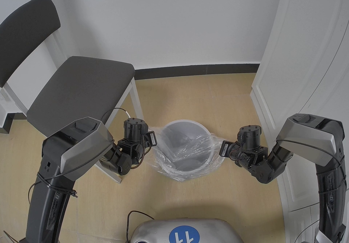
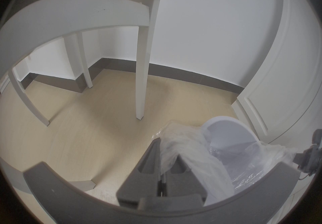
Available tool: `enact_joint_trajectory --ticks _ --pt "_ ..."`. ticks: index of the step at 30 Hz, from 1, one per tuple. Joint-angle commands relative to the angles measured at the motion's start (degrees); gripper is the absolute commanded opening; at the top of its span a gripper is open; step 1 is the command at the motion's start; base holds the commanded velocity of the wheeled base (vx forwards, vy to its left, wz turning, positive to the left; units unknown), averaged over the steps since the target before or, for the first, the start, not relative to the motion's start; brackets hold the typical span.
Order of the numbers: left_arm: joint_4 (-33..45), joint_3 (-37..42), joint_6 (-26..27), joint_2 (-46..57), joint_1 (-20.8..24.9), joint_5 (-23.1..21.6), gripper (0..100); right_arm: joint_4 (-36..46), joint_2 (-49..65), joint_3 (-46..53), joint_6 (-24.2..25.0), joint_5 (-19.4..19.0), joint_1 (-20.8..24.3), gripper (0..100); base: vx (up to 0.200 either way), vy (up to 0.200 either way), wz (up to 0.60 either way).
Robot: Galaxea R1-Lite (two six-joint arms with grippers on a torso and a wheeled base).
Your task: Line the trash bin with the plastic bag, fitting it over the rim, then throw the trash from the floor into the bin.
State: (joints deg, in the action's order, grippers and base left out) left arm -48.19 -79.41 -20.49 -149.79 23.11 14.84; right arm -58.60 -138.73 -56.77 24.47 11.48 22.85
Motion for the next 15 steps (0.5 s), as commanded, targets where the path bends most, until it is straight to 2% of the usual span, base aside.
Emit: enact_joint_trajectory --ticks 1,4,5,7,12,15 --pt "-0.06 -0.13 -0.07 -1.12 0.00 0.02 0 -0.02 -1.54 0.35 -0.38 -0.06 -0.43 0 0.000 0.000 0.00" --pt "-0.15 -0.22 -0.16 -1.21 0.00 0.02 0 -0.02 -1.90 0.43 -0.91 -0.06 -0.78 0 0.000 0.000 0.00" --pt "-0.24 -0.57 -0.16 -1.39 -0.17 0.02 0 -0.02 -3.39 1.31 -4.60 -0.06 -2.02 0 0.000 0.000 0.00" --pt "-0.85 -1.36 -0.25 -1.83 -0.26 0.02 0 -0.11 -4.44 1.66 -7.33 -0.15 -2.81 0 0.000 0.000 0.00" --pt "-1.73 -1.80 0.01 -2.79 -0.61 0.11 0 -0.02 -5.50 2.98 -8.91 -0.15 -3.07 0 0.000 0.000 0.00" --pt "-2.00 -2.42 0.01 -3.14 -0.88 0.19 0 0.07 -5.68 4.56 -12.07 -0.15 -3.60 0 0.000 0.000 0.00"
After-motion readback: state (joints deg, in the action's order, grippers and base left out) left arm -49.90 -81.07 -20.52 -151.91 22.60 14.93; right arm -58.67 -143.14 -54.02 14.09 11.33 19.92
